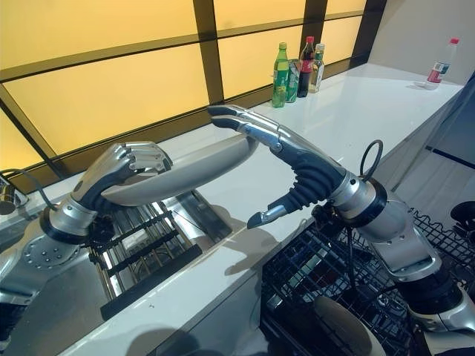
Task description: Pick up plates and place into dishwasher.
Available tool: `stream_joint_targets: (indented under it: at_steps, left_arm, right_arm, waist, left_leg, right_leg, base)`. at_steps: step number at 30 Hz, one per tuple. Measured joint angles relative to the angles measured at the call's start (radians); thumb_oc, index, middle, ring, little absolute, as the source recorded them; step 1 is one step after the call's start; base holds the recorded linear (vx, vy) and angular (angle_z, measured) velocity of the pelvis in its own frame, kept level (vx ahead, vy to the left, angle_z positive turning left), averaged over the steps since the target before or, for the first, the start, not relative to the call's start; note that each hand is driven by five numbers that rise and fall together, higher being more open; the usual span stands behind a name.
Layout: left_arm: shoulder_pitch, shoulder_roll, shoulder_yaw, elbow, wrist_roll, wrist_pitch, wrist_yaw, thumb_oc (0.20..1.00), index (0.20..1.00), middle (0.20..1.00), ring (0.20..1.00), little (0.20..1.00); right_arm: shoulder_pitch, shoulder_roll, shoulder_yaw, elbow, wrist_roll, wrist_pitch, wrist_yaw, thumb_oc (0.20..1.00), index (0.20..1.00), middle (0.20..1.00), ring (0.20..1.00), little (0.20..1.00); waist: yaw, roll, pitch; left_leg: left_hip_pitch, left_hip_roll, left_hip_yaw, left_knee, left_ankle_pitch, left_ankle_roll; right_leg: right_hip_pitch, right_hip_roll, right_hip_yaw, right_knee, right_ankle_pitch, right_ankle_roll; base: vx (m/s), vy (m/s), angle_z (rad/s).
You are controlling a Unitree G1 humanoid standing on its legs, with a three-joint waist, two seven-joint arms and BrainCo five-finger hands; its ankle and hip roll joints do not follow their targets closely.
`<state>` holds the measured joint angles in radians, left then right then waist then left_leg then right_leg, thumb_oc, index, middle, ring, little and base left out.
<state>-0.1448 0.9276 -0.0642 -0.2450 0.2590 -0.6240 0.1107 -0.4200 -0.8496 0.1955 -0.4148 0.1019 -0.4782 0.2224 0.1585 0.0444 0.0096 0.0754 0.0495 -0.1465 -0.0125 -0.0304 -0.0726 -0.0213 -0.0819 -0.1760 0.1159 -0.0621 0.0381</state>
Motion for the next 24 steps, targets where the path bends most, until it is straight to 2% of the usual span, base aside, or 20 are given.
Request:
stream_joint_targets:
  at_steps: [3,9,13,21,22,23,24]
  left_arm:
    - [-0.019,0.038,-0.034,-0.012,-0.002,-0.021,-0.026,0.200,0.200,0.200,0.200,0.200]
    - [-0.077,0.087,-0.082,-0.011,-0.012,-0.018,-0.031,0.200,0.200,0.200,0.200,0.200]
    - [-0.077,0.113,-0.083,-0.010,-0.012,-0.014,-0.031,0.200,0.200,0.200,0.200,0.200]
    - [-0.077,0.173,-0.082,-0.010,-0.019,-0.002,-0.026,0.200,0.200,0.200,0.200,0.200]
    - [-0.077,0.175,-0.082,-0.010,-0.020,0.002,-0.020,0.200,0.200,0.200,0.200,0.200]
    - [-0.077,0.176,-0.082,-0.010,-0.022,0.002,-0.012,0.200,0.200,0.200,0.200,0.200]
    - [-0.077,0.176,-0.082,-0.010,-0.029,0.002,-0.005,0.200,0.200,0.200,0.200,0.200]
  right_arm:
    - [-0.058,-0.036,0.020,0.000,-0.088,0.031,-0.051,1.000,1.000,1.000,1.000,1.000]
    - [-0.160,-0.102,0.070,0.005,-0.112,0.101,-0.075,1.000,1.000,1.000,1.000,1.000]
    - [-0.163,-0.171,0.096,0.003,-0.133,0.123,-0.018,1.000,1.000,1.000,1.000,1.000]
    - [-0.167,-0.327,0.197,0.004,-0.156,0.224,0.166,1.000,1.000,1.000,1.000,1.000]
    - [-0.167,-0.341,0.212,0.003,-0.155,0.228,0.180,0.856,0.856,0.856,0.856,0.856]
    - [-0.167,-0.348,0.223,0.003,-0.154,0.230,0.195,0.489,0.489,0.489,0.489,0.489]
    - [-0.167,-0.347,0.229,0.003,-0.146,0.231,0.200,0.200,0.200,0.200,0.200,0.200]
  waist:
    - [0.000,0.000,0.000]
    - [0.000,-0.002,-0.001]
    - [0.000,-0.007,-0.001]
    - [0.003,-0.028,0.002]
    - [0.003,-0.030,0.004]
    - [0.003,-0.034,0.004]
    - [0.003,-0.037,0.005]
  left_leg:
    - [0.000,-0.001,-0.001,0.000,0.000,0.000]
    - [0.000,-0.002,-0.006,0.001,0.000,0.000]
    - [0.000,-0.005,-0.020,0.001,0.000,0.000]
    - [0.000,-0.004,-0.022,0.001,0.000,0.000]
    - [0.000,-0.005,-0.022,0.001,0.000,0.000]
    - [0.000,-0.005,-0.022,0.001,0.000,0.000]
    - [0.000,-0.005,-0.022,0.001,0.000,0.000]
  right_leg:
    - [0.000,-0.001,0.000,0.001,0.000,0.000]
    - [0.002,-0.002,-0.003,0.006,-0.004,0.001]
    - [0.007,-0.006,-0.020,0.011,-0.013,0.003]
    - [0.010,-0.006,-0.025,0.014,-0.018,0.004]
    - [0.010,-0.007,-0.025,0.015,-0.018,0.005]
    - [0.010,-0.007,-0.025,0.015,-0.018,0.005]
    - [0.010,-0.007,-0.025,0.016,-0.019,0.005]
  base:
    - [0.03,0.018,0.01]
    - [0.04,0.026,0.03]
    - [0.03,0.016,0.11]
    - [0.01,0.005,0.02]
    - [0.00,0.000,0.00]
    - [0.00,0.000,0.00]
    - [0.00,0.000,0.00]
